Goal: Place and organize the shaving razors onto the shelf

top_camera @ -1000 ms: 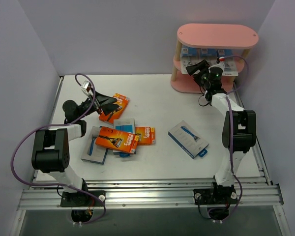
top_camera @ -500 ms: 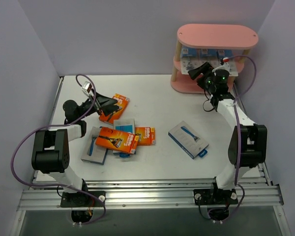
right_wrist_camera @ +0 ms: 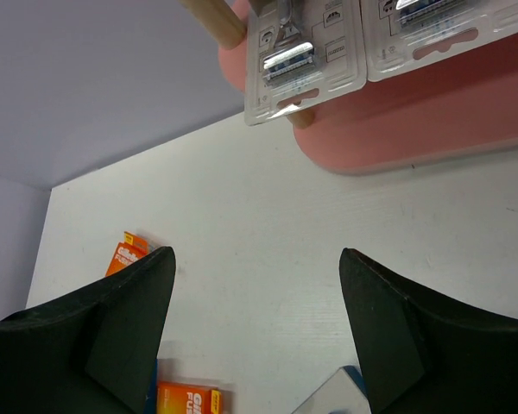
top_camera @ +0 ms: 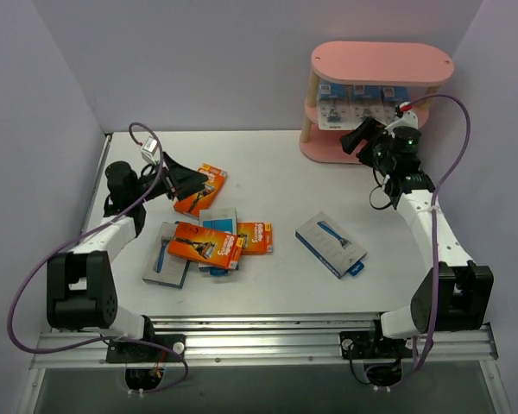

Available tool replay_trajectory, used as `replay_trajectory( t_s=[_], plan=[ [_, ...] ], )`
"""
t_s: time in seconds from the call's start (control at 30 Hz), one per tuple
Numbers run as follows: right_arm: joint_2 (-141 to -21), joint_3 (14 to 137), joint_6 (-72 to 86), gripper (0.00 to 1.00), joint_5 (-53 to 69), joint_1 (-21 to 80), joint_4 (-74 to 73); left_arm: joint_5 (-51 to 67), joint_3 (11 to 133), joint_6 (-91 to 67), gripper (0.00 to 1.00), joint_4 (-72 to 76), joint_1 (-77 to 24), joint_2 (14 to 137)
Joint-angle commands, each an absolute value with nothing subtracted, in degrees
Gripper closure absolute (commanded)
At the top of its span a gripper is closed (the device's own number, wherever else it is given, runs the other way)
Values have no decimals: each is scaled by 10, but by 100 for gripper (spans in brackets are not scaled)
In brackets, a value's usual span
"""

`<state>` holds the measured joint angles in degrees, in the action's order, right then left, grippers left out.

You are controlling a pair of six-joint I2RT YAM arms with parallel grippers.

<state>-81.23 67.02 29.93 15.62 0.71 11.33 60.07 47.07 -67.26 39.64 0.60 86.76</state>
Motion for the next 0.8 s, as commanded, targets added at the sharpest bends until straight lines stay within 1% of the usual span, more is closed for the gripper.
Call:
replay_trajectory(
  t_s=[0.0,0.07,0.13,0.2,0.23,0.33,0.43,0.5,0.63,0.77],
  plan=[
    [-773,712,255,27,152,4,63,542,542,-444,3,140,-17,804],
    [-764,715,252,27,163,4,55,508,575,-386,2,67,-35,791],
    [-759,715,247,27,190,5,36,424,598,-297,2,-55,-52,765],
    [-753,709,236,27,207,13,21,355,621,-247,4,-133,-88,731],
    [-745,699,229,27,220,18,15,294,625,-212,5,-150,-101,721],
    [-732,682,200,28,222,54,-18,225,628,-178,6,-183,-148,691],
    [-725,642,178,29,201,130,-31,166,636,-160,6,-209,-175,686],
    [-737,627,179,29,188,188,-41,148,642,-149,6,-220,-178,686],
    [-758,581,195,30,171,247,-47,107,642,-139,6,-227,-185,674],
    [-769,530,208,30,185,299,-7,77,641,-134,6,-229,-190,661]
  ],
)
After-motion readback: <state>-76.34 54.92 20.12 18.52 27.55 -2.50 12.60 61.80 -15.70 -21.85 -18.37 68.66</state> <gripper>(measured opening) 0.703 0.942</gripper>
